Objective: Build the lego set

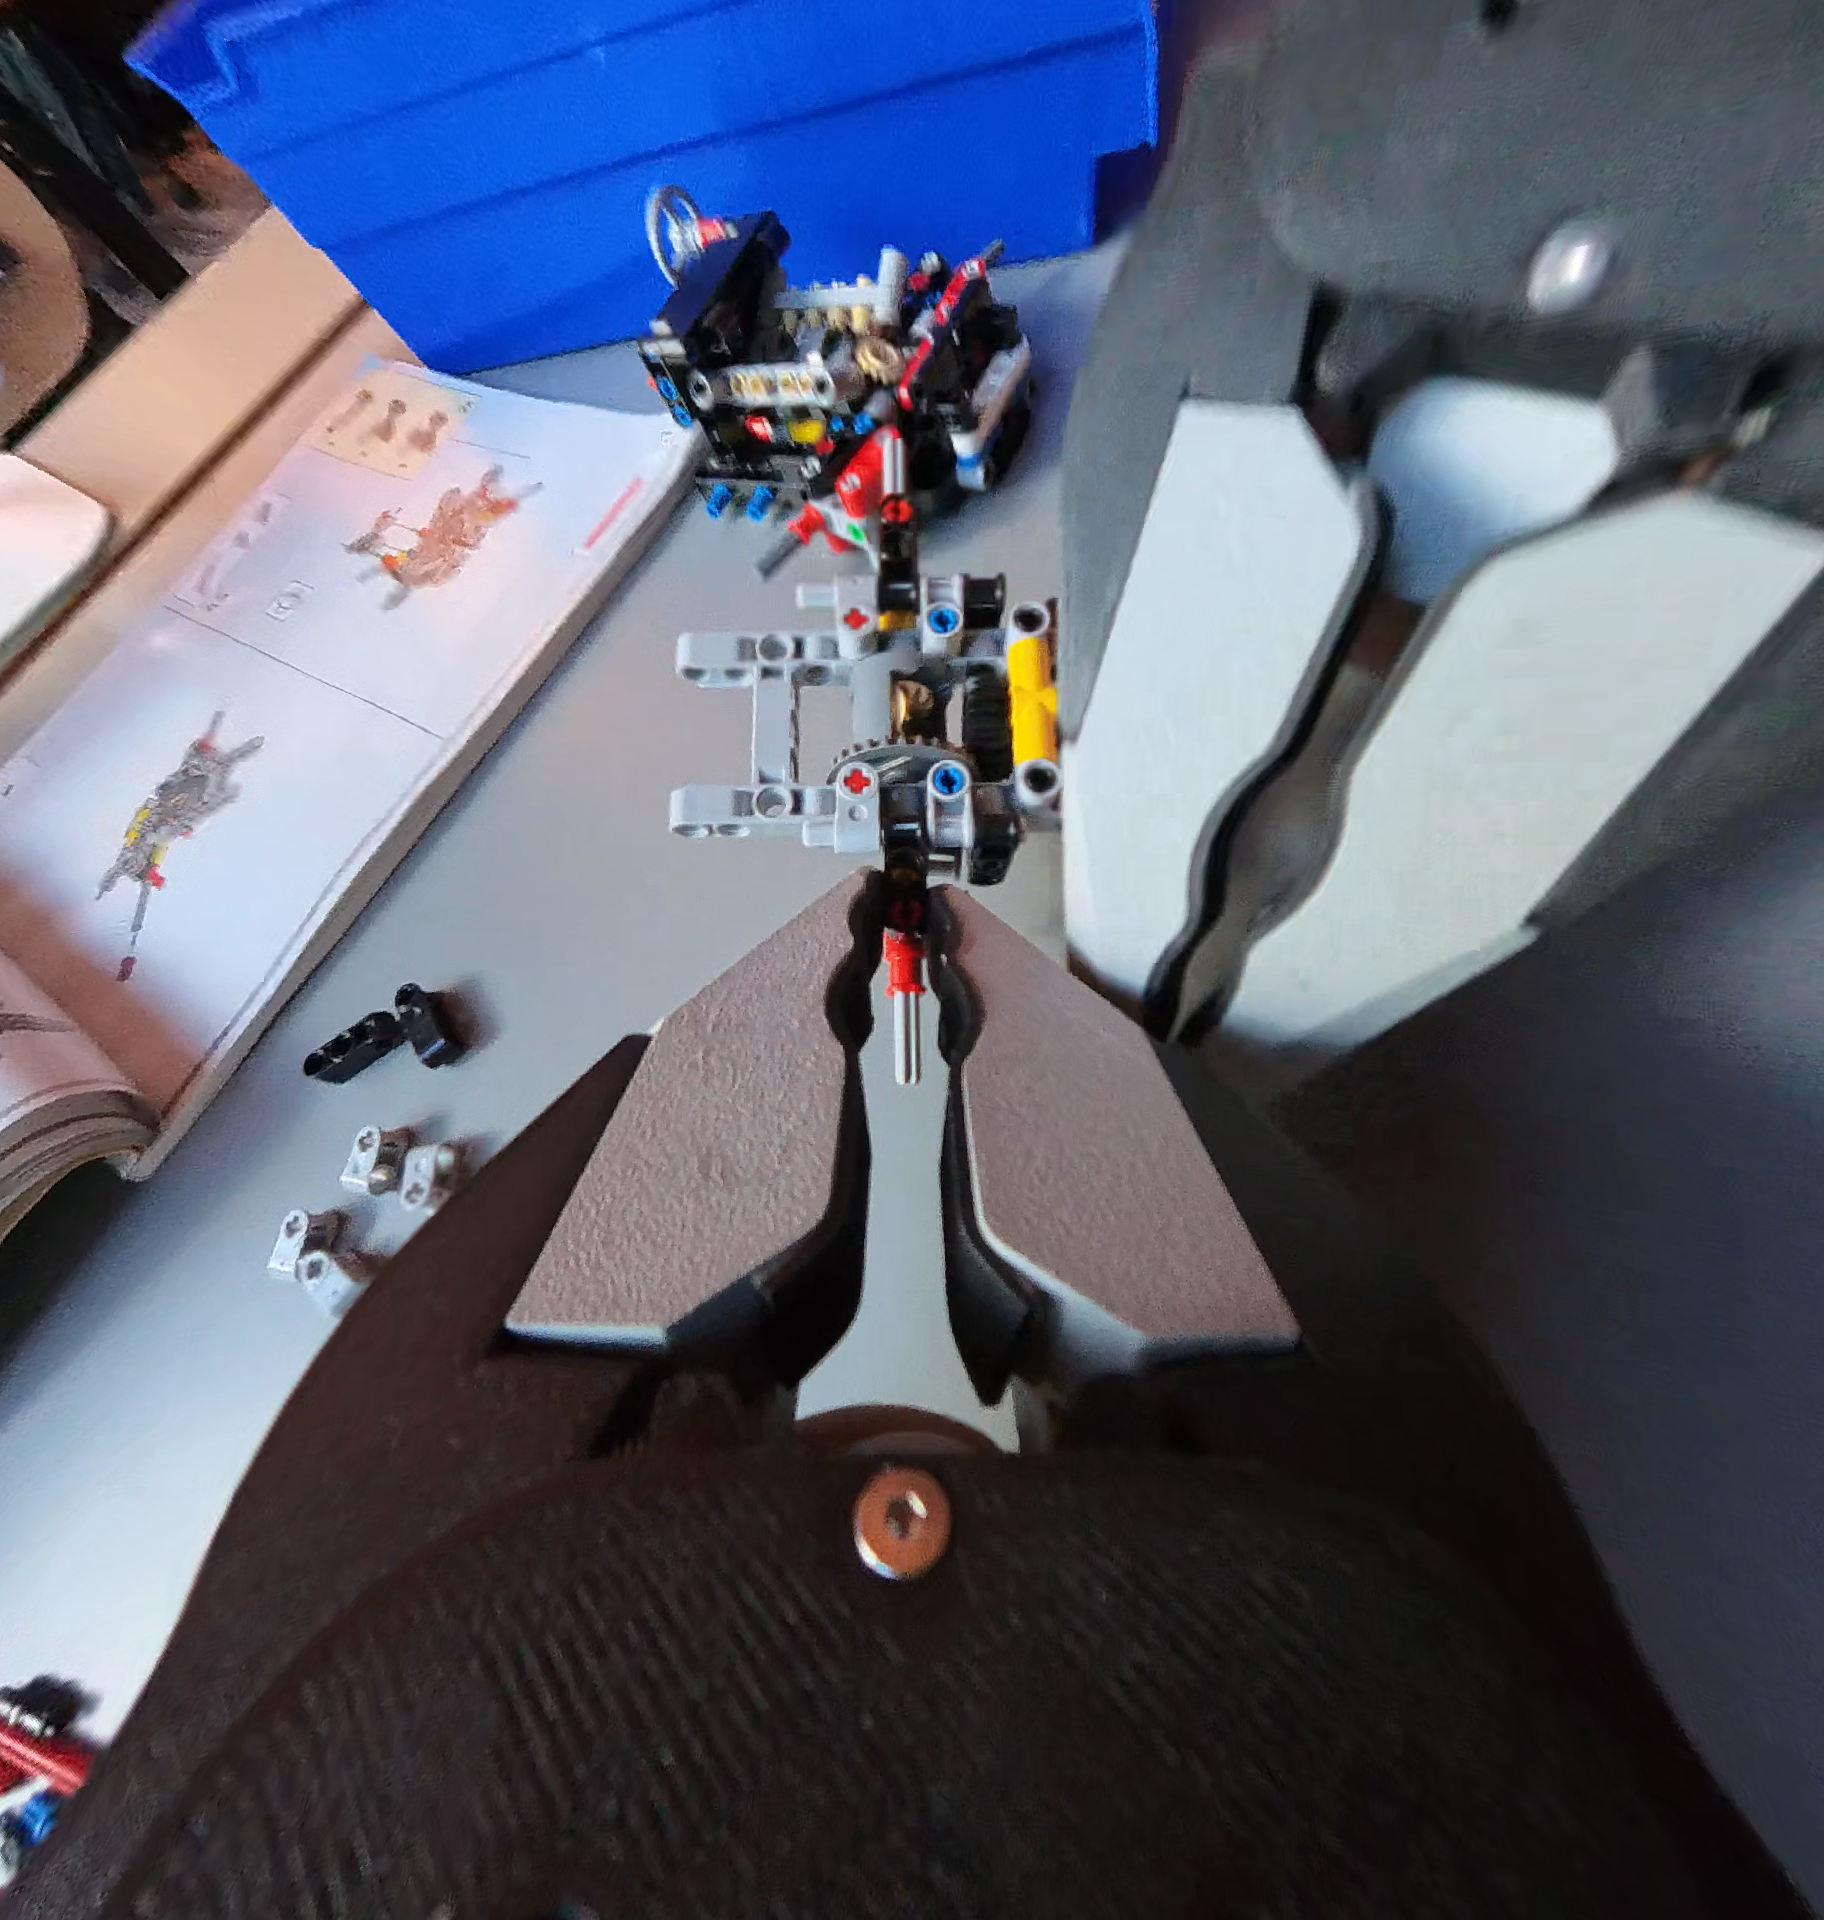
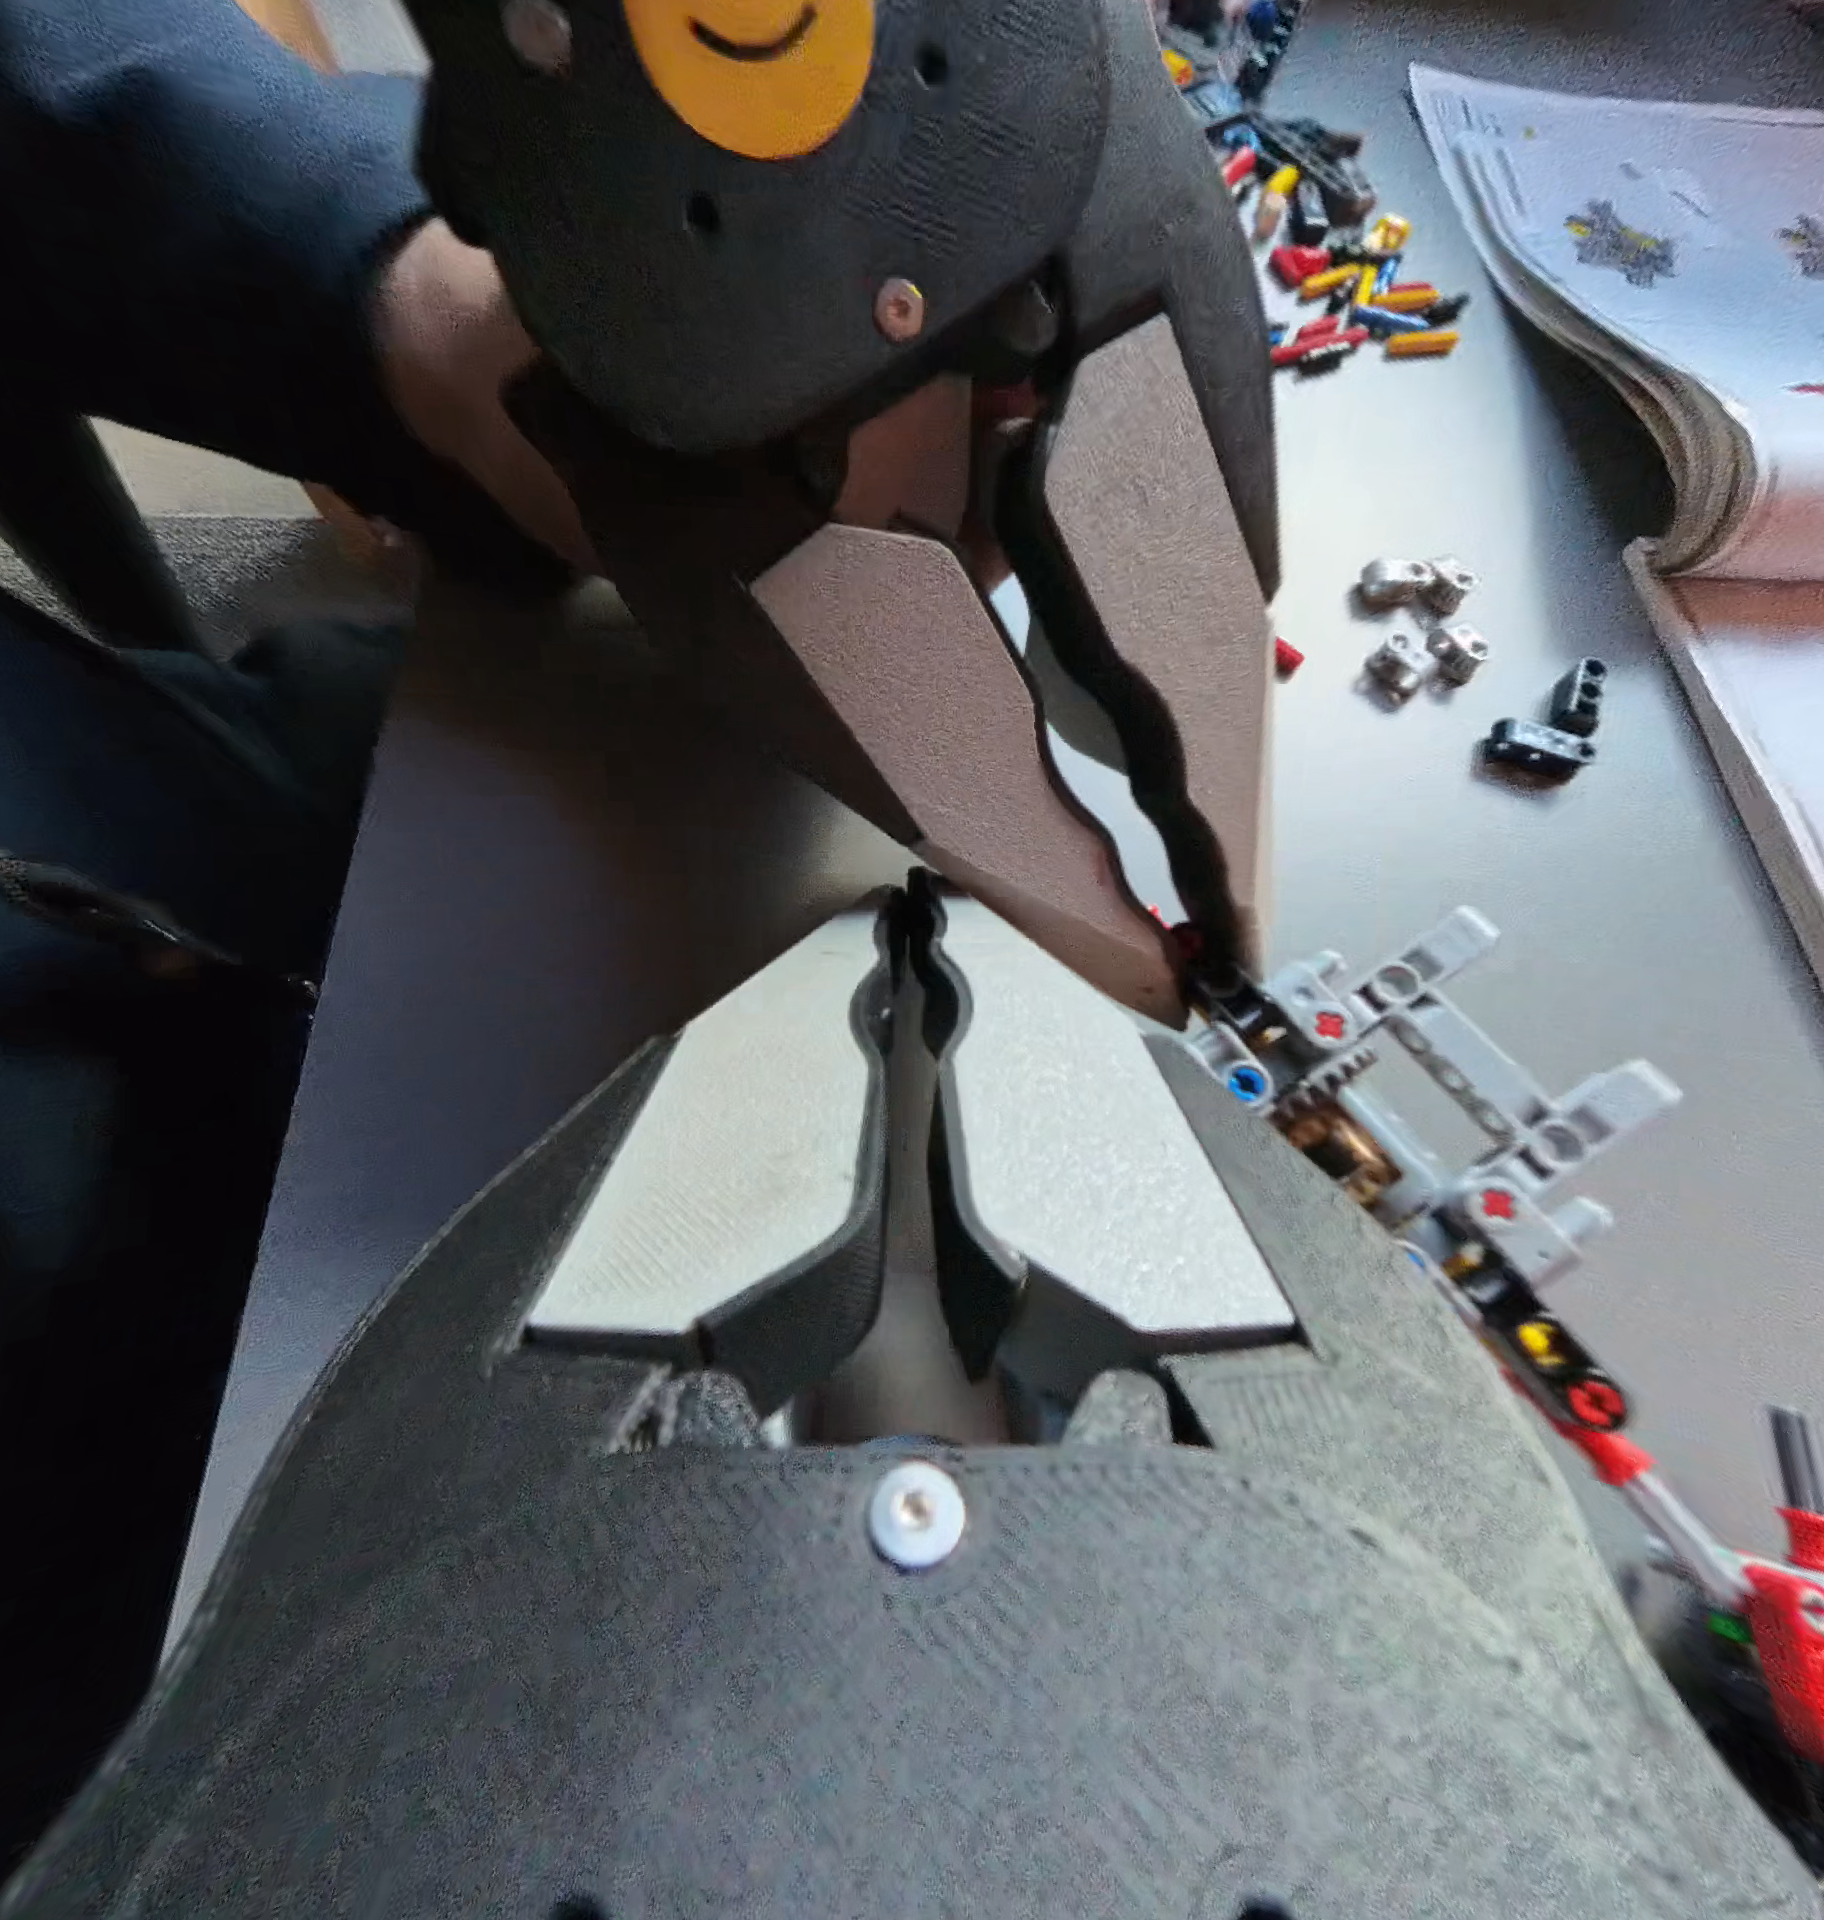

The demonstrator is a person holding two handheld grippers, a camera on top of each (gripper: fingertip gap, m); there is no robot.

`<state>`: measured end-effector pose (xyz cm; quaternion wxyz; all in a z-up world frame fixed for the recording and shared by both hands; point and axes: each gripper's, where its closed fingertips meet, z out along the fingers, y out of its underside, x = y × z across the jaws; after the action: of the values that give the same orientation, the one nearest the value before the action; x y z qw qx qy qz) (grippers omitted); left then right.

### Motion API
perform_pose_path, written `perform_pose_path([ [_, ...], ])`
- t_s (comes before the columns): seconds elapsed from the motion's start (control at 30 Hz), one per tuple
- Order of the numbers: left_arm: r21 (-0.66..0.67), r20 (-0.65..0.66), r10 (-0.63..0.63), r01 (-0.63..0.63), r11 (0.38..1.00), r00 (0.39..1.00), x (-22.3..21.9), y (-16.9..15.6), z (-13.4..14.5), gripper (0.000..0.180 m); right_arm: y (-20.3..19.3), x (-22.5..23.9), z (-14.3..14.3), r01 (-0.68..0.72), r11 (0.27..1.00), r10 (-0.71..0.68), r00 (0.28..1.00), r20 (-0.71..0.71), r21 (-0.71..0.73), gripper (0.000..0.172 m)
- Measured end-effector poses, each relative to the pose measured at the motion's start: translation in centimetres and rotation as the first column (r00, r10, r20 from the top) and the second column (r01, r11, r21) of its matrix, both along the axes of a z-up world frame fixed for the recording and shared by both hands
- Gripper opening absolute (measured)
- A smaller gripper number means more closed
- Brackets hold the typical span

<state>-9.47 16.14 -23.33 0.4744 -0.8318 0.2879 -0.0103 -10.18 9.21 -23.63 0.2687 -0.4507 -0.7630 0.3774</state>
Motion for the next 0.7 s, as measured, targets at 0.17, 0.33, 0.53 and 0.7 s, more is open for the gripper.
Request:
perform_pose_path([
  [0.17,-0.09,0.023,-0.039,0.041,0.995,0.999,-0.1,-0.5,-1.0,0.005,1.3,0.8,0.7,0.021,1.0,-0.02,0.998,-0.057,0.013,0.0],
  [0.33,-0.094,0.077,-0.036,0.043,0.995,0.996,-0.3,-0.4,-0.7,0.005,5.8,3.5,2.0,0.206,0.978,-0.207,0.971,-0.122,-0.021,0.014],
  [0.53,-0.121,0.083,-0.056,0.066,0.99,0.995,-0.1,-0.6,-1.0,0.011,9.1,6.3,1.3,0.354,0.934,-0.357,0.931,-0.077,-0.046,0.023],
  [0.7,-0.139,0.054,-0.06,0.067,0.988,0.997,-0.3,-1.2,-1.4,0.02,9.3,7.4,1.0,0.37,0.927,-0.373,0.927,-0.051,-0.059,0.027],
])
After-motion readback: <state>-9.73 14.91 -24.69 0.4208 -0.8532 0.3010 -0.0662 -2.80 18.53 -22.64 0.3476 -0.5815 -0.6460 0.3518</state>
